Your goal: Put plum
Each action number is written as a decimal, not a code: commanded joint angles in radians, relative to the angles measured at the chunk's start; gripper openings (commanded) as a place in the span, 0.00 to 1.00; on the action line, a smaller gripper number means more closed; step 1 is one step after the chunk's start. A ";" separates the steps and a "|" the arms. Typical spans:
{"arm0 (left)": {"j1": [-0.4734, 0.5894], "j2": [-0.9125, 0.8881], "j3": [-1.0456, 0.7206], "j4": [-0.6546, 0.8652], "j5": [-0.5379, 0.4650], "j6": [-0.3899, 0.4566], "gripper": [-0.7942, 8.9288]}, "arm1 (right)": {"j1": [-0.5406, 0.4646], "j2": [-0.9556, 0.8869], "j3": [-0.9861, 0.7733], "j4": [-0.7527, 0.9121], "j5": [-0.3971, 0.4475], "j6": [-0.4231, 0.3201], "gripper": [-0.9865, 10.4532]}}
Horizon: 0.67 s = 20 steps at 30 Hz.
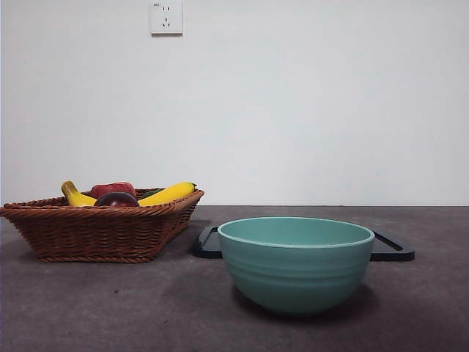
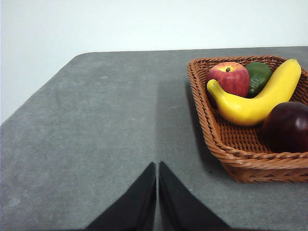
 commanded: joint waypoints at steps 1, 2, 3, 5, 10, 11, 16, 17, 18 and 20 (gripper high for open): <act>0.002 -0.002 -0.021 -0.008 -0.003 0.006 0.09 | -0.002 -0.058 -0.109 0.073 0.027 -0.012 0.09; 0.002 -0.002 -0.021 -0.007 -0.003 0.006 0.09 | -0.002 -0.079 -0.142 0.088 0.036 -0.011 0.09; 0.002 -0.002 -0.021 -0.008 -0.003 0.006 0.09 | -0.002 -0.107 -0.184 0.108 0.050 -0.011 0.09; 0.002 -0.002 -0.021 -0.008 -0.003 0.006 0.09 | -0.002 -0.151 -0.240 0.122 0.057 -0.008 0.09; 0.002 -0.002 -0.021 -0.008 -0.003 0.006 0.09 | -0.002 -0.237 -0.339 0.121 0.057 -0.006 0.09; 0.002 -0.002 -0.021 -0.007 -0.003 0.006 0.09 | -0.002 -0.244 -0.351 0.121 0.057 -0.005 0.09; 0.002 -0.002 -0.021 -0.008 -0.003 0.006 0.09 | -0.002 -0.267 -0.386 0.119 0.057 -0.002 0.09; 0.002 -0.002 -0.021 -0.008 -0.003 0.006 0.09 | -0.002 -0.267 -0.390 0.119 0.057 0.000 0.09; 0.002 -0.002 -0.021 -0.008 -0.003 0.006 0.09 | -0.002 -0.267 -0.390 0.115 0.058 0.000 0.09; 0.002 -0.002 -0.021 -0.008 -0.003 0.006 0.09 | -0.002 -0.267 -0.390 0.113 0.061 0.000 0.09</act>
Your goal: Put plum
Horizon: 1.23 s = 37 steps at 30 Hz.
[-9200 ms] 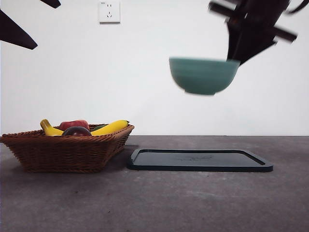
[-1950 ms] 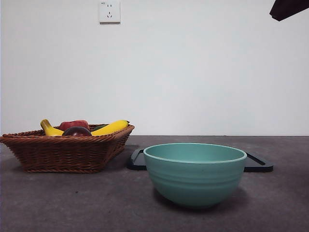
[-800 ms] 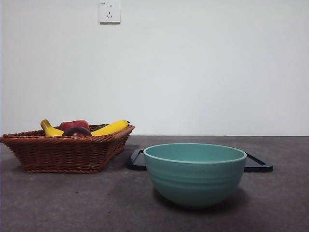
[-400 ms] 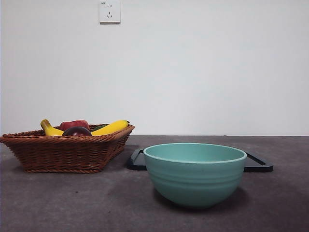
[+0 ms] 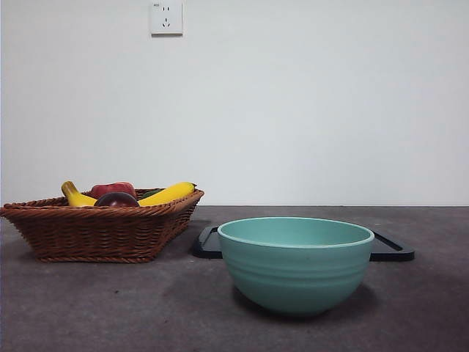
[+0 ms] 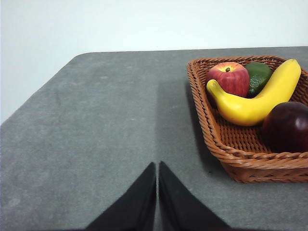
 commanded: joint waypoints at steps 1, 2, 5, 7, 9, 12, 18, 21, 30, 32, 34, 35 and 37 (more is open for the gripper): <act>0.002 -0.002 -0.021 -0.008 -0.003 0.006 0.09 | -0.002 -0.003 -0.005 0.009 0.015 -0.001 0.09; 0.002 -0.002 -0.021 -0.008 -0.003 0.006 0.09 | -0.002 -0.003 -0.005 0.008 0.024 0.003 0.09; 0.002 -0.002 -0.021 -0.008 -0.003 0.006 0.09 | -0.002 -0.003 -0.005 -0.008 0.039 0.014 0.09; 0.002 -0.002 -0.021 -0.008 -0.003 0.006 0.09 | -0.002 -0.003 -0.005 -0.041 0.056 0.023 0.09; 0.002 -0.002 -0.021 -0.008 -0.003 0.006 0.09 | -0.002 -0.003 -0.005 -0.084 0.057 0.023 0.09; 0.002 -0.002 -0.021 -0.008 -0.003 0.006 0.09 | -0.002 -0.003 -0.005 -0.142 0.056 0.023 0.09; 0.002 -0.002 -0.021 -0.008 -0.003 0.006 0.09 | -0.002 -0.003 -0.005 -0.182 0.045 0.026 0.09; 0.002 -0.002 -0.021 -0.008 -0.003 0.006 0.09 | -0.002 -0.003 -0.005 -0.182 0.047 0.027 0.09; 0.002 -0.002 -0.021 -0.008 -0.003 0.006 0.09 | -0.002 -0.003 -0.004 -0.162 0.048 0.026 0.09; 0.002 -0.002 -0.021 -0.008 -0.003 0.006 0.09 | -0.002 -0.003 -0.004 -0.162 0.048 0.026 0.09; 0.002 -0.002 -0.021 -0.008 -0.003 0.006 0.09 | -0.002 -0.003 -0.004 -0.162 0.048 0.026 0.09; 0.002 -0.002 -0.021 -0.008 -0.003 0.006 0.09 | -0.002 -0.003 -0.004 -0.162 0.048 0.026 0.09; 0.002 -0.002 -0.021 -0.008 -0.003 0.006 0.09 | -0.002 -0.003 -0.004 -0.162 0.048 0.026 0.09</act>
